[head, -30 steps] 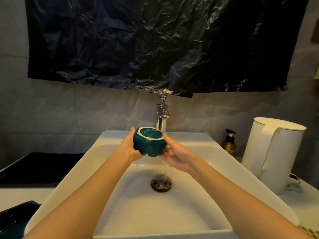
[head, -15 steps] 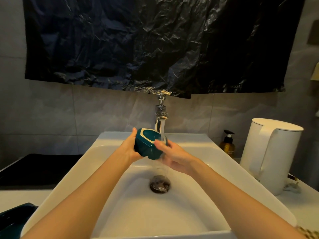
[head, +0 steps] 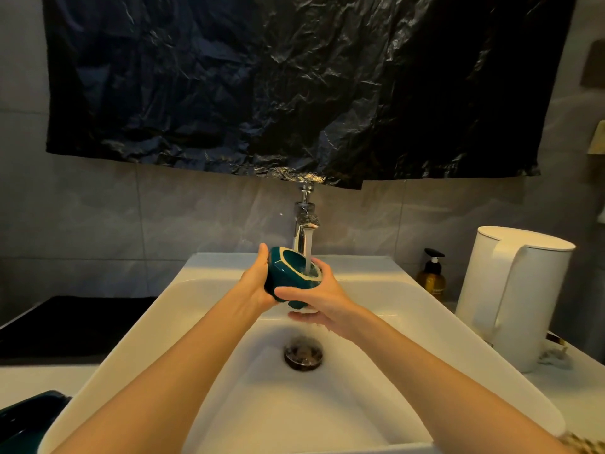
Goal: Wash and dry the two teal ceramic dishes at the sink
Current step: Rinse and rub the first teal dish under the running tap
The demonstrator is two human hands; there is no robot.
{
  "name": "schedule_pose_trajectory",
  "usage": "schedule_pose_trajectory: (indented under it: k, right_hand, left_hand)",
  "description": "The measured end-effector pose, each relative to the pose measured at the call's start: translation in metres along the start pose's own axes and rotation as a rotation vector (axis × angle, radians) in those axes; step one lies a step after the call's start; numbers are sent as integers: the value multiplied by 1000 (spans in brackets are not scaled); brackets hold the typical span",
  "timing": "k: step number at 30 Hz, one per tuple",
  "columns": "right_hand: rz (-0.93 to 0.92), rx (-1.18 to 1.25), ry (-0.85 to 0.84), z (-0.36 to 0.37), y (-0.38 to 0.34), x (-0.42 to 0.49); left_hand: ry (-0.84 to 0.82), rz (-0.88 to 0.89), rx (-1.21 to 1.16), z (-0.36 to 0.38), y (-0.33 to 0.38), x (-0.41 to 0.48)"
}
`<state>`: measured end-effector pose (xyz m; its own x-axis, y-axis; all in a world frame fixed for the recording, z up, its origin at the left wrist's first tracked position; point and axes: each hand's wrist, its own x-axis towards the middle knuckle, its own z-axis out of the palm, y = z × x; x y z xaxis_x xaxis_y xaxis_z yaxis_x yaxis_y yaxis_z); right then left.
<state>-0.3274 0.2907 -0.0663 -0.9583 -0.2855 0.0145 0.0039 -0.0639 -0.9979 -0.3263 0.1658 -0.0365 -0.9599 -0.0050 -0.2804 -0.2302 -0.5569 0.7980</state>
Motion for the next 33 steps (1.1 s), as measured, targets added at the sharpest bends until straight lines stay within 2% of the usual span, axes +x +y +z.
schedule_pose_trajectory:
  k: [7,12,14,21,23,26,28,33]
  right_hand:
    - [54,-107,34,3,0,-2]
    - [95,-14,52,-2,-6,-5]
    - [64,-44,53,-3,-7,-6]
    - [56,-24,-159,-16,-8,-1]
    - [66,-43,-107,-14,-6,1]
    - [98,-78,76,-10,-8,-1]
    - [109,-119,141,-12,-7,1]
    - [152,-33,118,-14,-8,1]
  left_hand:
    - [46,76,113,-5,-3,11]
    - [25,147,277,1,-10,12]
    - [-12,145,264,5,-11,11]
    - [-59,71,140,-4,-4,5]
    - [-76,38,133,-6,-5,5]
    - [-96,-17,172,-6,-9,3]
    - [-94,-26,201,-4,-10,4]
    - [-74,-34,212,1,-12,4]
